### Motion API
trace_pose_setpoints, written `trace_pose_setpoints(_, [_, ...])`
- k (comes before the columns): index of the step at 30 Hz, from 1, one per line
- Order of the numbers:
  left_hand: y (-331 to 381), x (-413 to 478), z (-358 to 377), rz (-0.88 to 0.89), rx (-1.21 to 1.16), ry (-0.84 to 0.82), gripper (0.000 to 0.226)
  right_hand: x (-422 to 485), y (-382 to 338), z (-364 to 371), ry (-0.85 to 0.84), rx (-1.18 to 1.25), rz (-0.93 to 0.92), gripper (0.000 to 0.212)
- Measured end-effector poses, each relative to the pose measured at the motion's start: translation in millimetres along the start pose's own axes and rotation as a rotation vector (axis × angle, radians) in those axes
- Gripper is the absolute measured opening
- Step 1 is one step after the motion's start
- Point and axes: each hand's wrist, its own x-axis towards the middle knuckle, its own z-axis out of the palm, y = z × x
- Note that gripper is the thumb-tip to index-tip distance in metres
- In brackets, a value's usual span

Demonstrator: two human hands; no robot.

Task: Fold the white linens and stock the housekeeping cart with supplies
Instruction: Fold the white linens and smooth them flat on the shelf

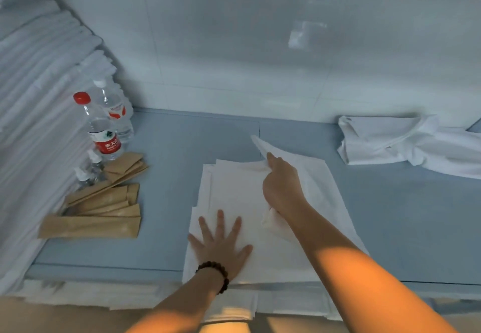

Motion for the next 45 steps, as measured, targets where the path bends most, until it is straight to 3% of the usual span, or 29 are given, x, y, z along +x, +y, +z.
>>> trace_pose_setpoints(4, [44,-7,-4,0.026,-0.007,-0.100,0.069,6,-9,23,-0.010,0.010,-0.049,0.065])
trace_pose_setpoints(7, [39,-8,-15,0.055,-0.171,-0.002,0.064,5,-5,46,-0.067,-0.059,-0.062,0.067])
trace_pose_setpoints(9, [25,0,-34,0.095,-0.504,0.065,0.074,1,2,62,-0.111,-0.168,-0.065,0.068])
trace_pose_setpoints(11, [16,12,-63,0.113,-0.991,0.066,0.050,-6,10,76,-0.147,-0.228,-0.037,0.067])
trace_pose_setpoints(13, [12,23,-84,0.075,-1.402,-0.009,0.030,-11,15,87,-0.193,-0.283,-0.020,0.068])
trace_pose_setpoints(15, [13,31,-94,-0.030,-1.723,-0.137,0.031,-13,18,94,-0.241,-0.340,-0.018,0.075])
trace_pose_setpoints(17, [12,41,-98,-0.151,-1.916,-0.243,0.046,-16,20,98,-0.260,-0.387,-0.034,0.082])
trace_pose_setpoints(19, [10,50,-104,-0.123,-2.009,-0.322,0.050,-21,24,104,-0.273,-0.410,-0.059,0.085])
trace_pose_setpoints(21, [8,63,-113,-0.009,-1.988,-0.278,0.031,-27,29,110,-0.287,-0.431,-0.073,0.085])
trace_pose_setpoints(25, [-1,80,-114,0.103,-1.578,-0.045,0.057,-25,34,129,-0.283,-0.505,-0.088,0.080])
trace_pose_setpoints(30, [-12,90,-103,0.215,-0.993,0.062,0.075,-38,52,159,-0.306,-0.569,-0.096,0.085])
trace_pose_setpoints(33, [-17,94,-89,0.212,-0.772,0.099,0.075,-54,63,176,-0.308,-0.638,-0.082,0.082])
trace_pose_setpoints(38, [-25,97,-81,0.229,-0.710,0.064,0.068,-55,62,181,-0.302,-0.664,-0.105,0.072])
trace_pose_setpoints(42, [-34,102,-83,0.175,-0.819,0.090,0.066,-52,48,181,-0.266,-0.599,-0.179,0.068])
trace_pose_setpoints(45, [-34,97,-80,0.187,-0.810,0.115,0.074,-59,52,185,-0.357,-0.650,-0.203,0.068])
